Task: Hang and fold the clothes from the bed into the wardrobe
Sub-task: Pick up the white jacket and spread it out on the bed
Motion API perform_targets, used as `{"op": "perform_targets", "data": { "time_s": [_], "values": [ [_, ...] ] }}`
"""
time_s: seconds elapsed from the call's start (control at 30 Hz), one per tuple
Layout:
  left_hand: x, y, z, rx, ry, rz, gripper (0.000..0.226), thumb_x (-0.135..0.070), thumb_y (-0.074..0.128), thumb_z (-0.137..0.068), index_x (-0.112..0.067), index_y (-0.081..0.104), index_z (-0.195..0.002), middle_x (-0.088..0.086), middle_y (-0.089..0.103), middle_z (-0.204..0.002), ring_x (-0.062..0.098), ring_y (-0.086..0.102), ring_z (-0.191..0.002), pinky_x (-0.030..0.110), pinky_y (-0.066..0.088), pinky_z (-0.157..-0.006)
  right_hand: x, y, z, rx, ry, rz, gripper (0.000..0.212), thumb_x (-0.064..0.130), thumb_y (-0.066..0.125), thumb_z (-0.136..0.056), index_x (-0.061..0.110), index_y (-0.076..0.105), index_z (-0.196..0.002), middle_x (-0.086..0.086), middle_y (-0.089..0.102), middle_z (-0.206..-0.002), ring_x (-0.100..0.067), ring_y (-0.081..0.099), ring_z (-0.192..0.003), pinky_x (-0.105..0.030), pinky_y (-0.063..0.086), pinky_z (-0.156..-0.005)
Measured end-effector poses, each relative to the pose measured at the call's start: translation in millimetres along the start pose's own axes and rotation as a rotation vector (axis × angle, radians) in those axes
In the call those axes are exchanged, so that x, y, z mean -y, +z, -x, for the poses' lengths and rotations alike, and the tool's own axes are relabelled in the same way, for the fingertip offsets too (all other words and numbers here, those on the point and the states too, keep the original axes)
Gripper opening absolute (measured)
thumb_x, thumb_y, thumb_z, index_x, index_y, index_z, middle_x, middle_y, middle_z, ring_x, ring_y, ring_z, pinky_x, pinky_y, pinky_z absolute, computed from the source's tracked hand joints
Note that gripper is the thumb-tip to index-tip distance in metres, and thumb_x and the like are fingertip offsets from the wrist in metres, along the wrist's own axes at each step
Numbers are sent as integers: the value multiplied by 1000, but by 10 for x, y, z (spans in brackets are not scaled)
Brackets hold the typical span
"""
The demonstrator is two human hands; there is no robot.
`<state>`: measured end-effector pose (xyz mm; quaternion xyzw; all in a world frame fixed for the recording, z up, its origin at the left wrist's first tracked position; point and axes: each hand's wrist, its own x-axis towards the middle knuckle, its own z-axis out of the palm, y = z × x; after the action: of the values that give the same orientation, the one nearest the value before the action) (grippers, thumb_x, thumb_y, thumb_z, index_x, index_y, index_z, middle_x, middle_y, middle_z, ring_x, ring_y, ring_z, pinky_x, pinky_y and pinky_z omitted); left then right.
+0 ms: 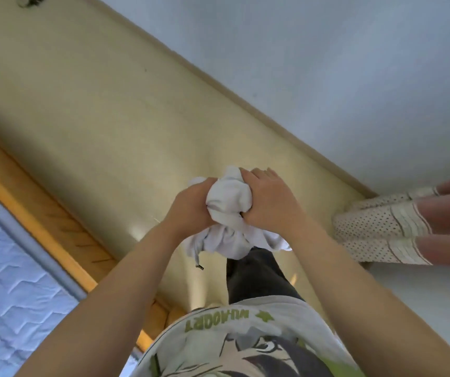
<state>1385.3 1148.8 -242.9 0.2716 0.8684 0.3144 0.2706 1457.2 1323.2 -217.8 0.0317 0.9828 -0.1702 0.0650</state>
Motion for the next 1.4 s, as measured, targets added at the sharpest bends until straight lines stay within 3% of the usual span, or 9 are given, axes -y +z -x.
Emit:
{"op": "perform_targets", "data": {
  "time_s": [0.13,0.27,0.37,0.53,0.7,0.83,0.97,1.17,1.4],
  "values": [
    [140,-585,-733,-102,-140,-25,32,-32,64,-84,-24,55,-113,-7,64,-98,15,59,-85,26,39,-72,-92,-297,-1227,73,-162,-76,64,26,68,-71,9,49,-130,-9,60,-108,-28,54,-95,-21,27,-80],
    [397,-1216,-1268,-216,-302,-74,8,-32,53,-91,-25,49,-94,-12,57,-72,7,51,-62,19,29,-56,99,-565,-2401,143,-343,-68,60,24,69,-71,7,53,-126,-11,61,-102,-30,56,-90,-25,32,-80],
    [710,-1690,-1525,-291,-393,-103,12,-29,44,-97,-18,49,-101,-5,56,-77,11,48,-69,18,25,-62,412,-612,-3197,174,-470,-48,58,24,68,-70,8,54,-124,-9,61,-99,-29,55,-85,-31,38,-80],
    [1468,-2620,-1838,-469,-430,45,25,-32,63,-85,-18,57,-105,-10,55,-83,10,46,-74,18,26,-64,1160,-455,-4551,237,-621,37,45,28,63,-71,9,56,-112,-6,58,-83,-27,54,-73,-35,39,-72],
    [2397,-3669,-2250,-424,-509,34,26,-37,61,-82,-17,55,-98,-4,57,-74,16,54,-66,30,46,-69,2011,-303,-5832,291,-667,53,45,25,61,-71,8,56,-112,-7,58,-84,-28,53,-74,-40,41,-74],
    [3025,-4554,-2473,-434,-560,-46,26,-38,61,-80,-27,43,-96,-15,40,-60,0,39,-50,20,24,-47,2677,-256,-6735,310,-699,40,47,26,62,-72,9,55,-115,-2,56,-83,-24,52,-75,-35,39,-75],
    [3574,-5369,-2695,-400,-611,-68,21,-38,59,-79,-25,43,-84,-11,47,-61,13,49,-52,22,28,-46,3291,-167,-7621,337,-762,-3,43,29,62,-72,10,56,-110,4,49,-78,-19,46,-70,-32,34,-73],
    [4591,-6587,-2931,-602,-685,105,47,-43,73,-75,-21,54,-112,-12,54,-86,13,49,-81,24,33,-70,4455,150,-9223,417,-898,13,35,29,61,-71,18,53,-102,5,51,-75,-18,45,-69,-31,32,-77],
    [5632,-7813,-3025,-807,-958,256,54,-39,71,-78,-21,52,-126,-9,60,-94,10,53,-79,19,39,-66,6162,385,-10758,546,-1187,33,24,27,59,-71,22,51,-93,8,46,-69,-18,42,-65,-32,27,-73]
  ]
}}
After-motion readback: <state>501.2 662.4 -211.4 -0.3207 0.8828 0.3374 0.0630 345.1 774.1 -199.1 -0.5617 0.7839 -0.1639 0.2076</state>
